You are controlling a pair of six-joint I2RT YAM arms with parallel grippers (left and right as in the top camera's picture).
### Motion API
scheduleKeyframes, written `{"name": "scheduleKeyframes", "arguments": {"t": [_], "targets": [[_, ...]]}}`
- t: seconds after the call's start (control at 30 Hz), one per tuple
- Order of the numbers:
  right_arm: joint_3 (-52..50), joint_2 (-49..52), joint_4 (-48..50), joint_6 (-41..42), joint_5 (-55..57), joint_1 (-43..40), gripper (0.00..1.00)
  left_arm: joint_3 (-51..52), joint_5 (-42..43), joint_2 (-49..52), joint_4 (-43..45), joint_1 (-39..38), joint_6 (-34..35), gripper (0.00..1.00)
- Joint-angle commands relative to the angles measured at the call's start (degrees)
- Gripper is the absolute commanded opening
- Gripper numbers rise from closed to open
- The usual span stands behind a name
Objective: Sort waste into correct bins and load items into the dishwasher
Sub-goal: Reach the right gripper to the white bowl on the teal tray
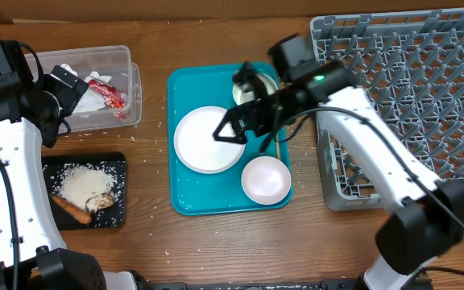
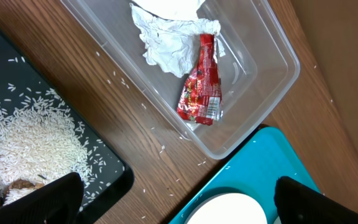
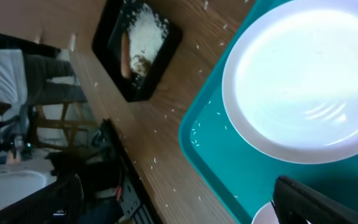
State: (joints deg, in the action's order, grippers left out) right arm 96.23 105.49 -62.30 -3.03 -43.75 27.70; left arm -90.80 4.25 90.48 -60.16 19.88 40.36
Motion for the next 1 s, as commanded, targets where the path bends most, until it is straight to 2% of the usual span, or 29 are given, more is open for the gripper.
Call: {"name": "scheduleKeyframes", "arguments": {"t": [0.0,0.07,0.13,0.27,0.67,0.73,0.87,0.93,0.97], "targets": [[1.3,3.4,0.5,12.8,18.0,3.5,1.00,-1.0,-0.4,-0.8,0.1,0.0,0.4,1.00],[1.3,5.6,-1.0,25.4,33.0,5.4,1.00,-1.0,-0.4,-0.8,0.1,0.0,0.3,1.00],[1.3,7.6,-2.9,31.6,39.4,6.8,1.00,-1.0,-0.4,-0.8,0.1,0.0,0.3,1.00],[1.2,11.4,-5.0,39.1,40.3,8.3,1.00,-1.0,-0.4,-0.8,0.1,0.0,0.3,1.00],[0.3,15.9,-7.6,41.2,38.3,8.8,0.98,-1.0,-0.4,-0.8,0.1,0.0,0.3,1.00],[-0.7,15.9,-7.2,41.2,37.7,9.1,0.92,-1.0,-0.4,-0.8,0.1,0.0,0.3,1.00],[-1.9,15.9,-6.6,41.7,37.7,9.9,0.59,-1.0,-0.4,-0.8,0.1,0.0,0.3,1.00],[-1.9,15.9,-6.5,42.4,37.4,10.2,0.38,-1.0,-0.4,-0.8,0.1,0.0,0.3,1.00],[-1.9,15.9,-6.4,42.5,36.9,10.3,0.31,-1.0,-0.4,-0.8,0.1,0.0,0.3,1.00]]}}
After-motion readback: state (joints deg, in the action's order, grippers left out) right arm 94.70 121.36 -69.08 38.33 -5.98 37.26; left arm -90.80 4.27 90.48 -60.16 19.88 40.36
